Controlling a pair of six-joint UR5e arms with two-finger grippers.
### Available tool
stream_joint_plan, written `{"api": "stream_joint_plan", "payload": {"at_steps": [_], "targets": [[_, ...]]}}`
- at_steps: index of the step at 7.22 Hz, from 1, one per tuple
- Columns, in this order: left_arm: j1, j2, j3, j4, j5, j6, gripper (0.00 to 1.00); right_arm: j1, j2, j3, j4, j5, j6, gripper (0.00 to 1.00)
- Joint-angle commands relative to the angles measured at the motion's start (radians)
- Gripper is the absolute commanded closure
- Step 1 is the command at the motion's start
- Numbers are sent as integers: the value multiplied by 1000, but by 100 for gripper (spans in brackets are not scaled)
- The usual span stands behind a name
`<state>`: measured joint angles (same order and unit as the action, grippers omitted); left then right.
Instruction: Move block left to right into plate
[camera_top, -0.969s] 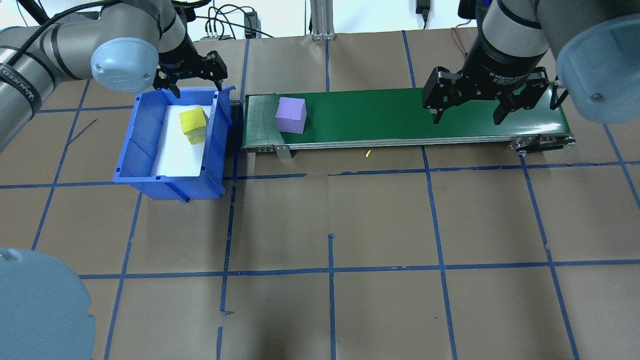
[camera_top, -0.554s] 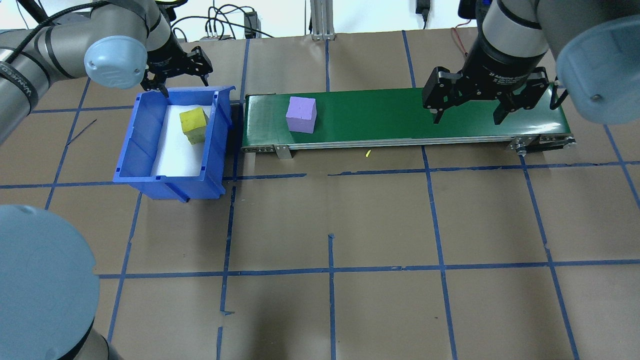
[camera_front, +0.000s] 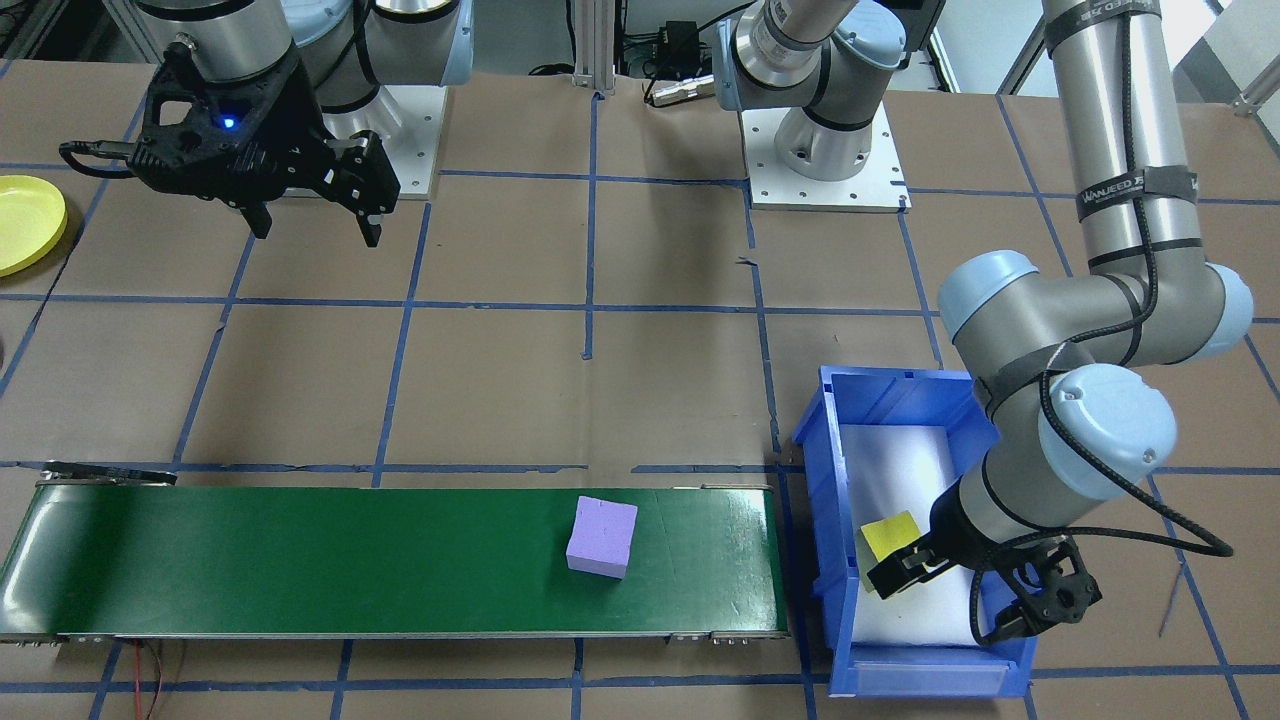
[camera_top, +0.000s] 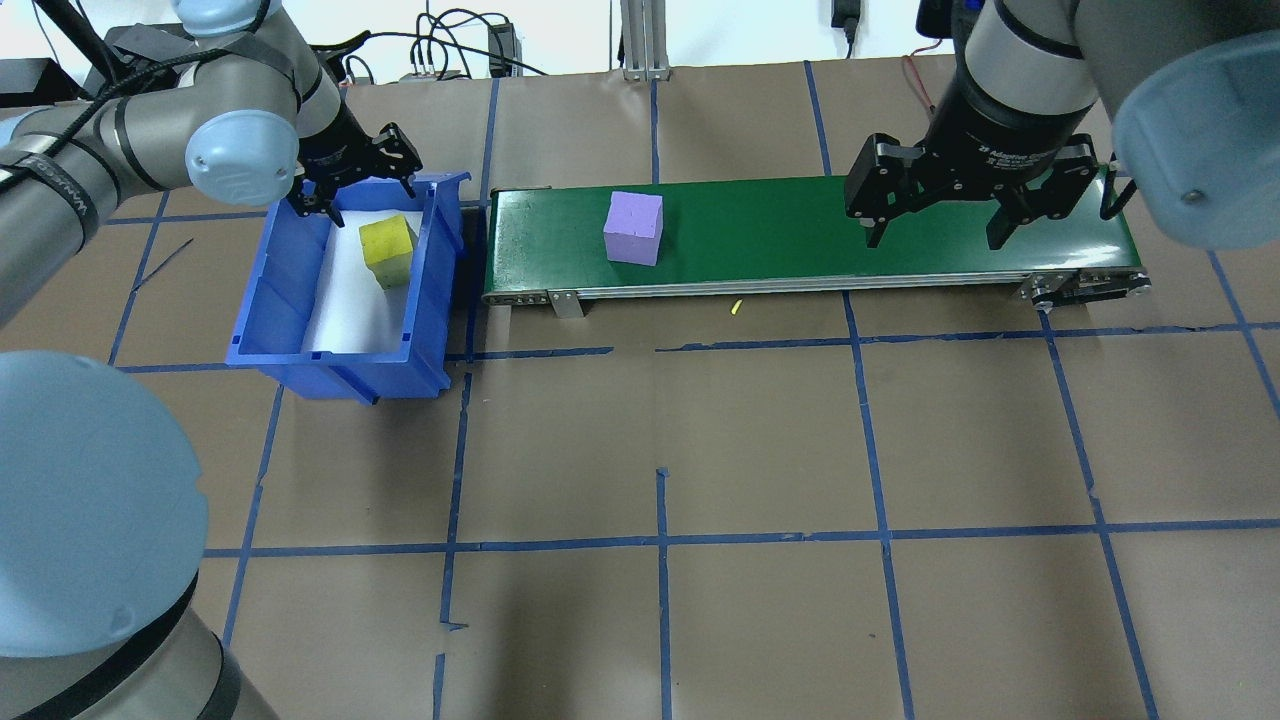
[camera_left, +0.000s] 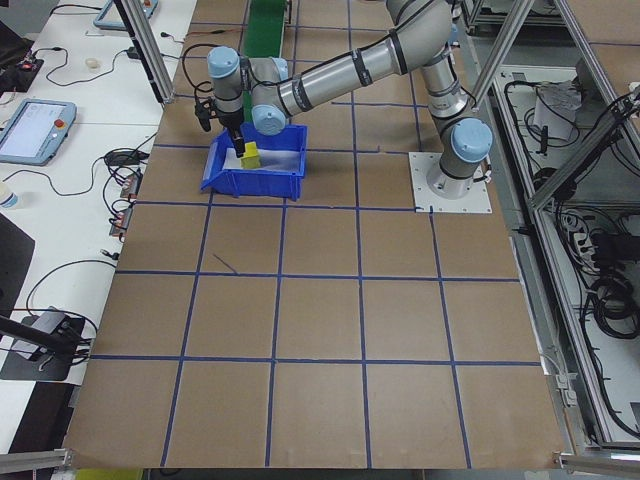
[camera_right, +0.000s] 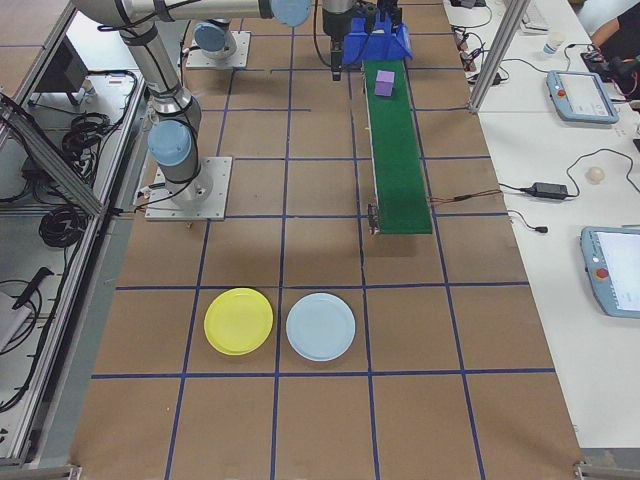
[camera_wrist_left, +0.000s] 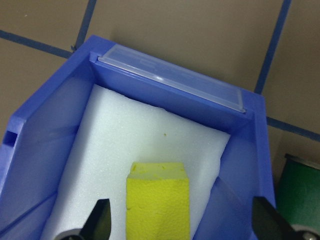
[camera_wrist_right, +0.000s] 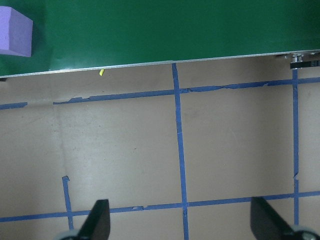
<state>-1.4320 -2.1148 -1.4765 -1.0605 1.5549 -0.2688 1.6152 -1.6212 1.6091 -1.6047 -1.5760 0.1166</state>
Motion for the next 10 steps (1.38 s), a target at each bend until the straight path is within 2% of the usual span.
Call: {"api": "stream_joint_plan", "payload": {"at_steps": [1, 2, 4, 6, 7, 9, 10], "targets": [[1, -19, -44, 26, -3, -6, 2, 0, -2, -2, 3, -1, 0, 0], [1, -22, -48, 28, -3, -6, 4, 0, 0, 0, 2, 1, -2, 0], [1, -22, -59, 25, -3, -1, 63, 0, 3, 0, -9, 1, 0, 0], [4, -5, -38, 19, 10, 11, 76, -1, 3, 0, -8, -1, -2, 0], [18, 22, -28, 5, 16, 22, 76, -1, 4, 2, -8, -1, -2, 0], [19, 93, 34, -129, 14, 60, 76, -1, 9, 2, -11, -1, -3, 0], [-4, 119, 85, -238, 14, 71, 75, -1, 15, 3, -14, -1, -2, 0]]}}
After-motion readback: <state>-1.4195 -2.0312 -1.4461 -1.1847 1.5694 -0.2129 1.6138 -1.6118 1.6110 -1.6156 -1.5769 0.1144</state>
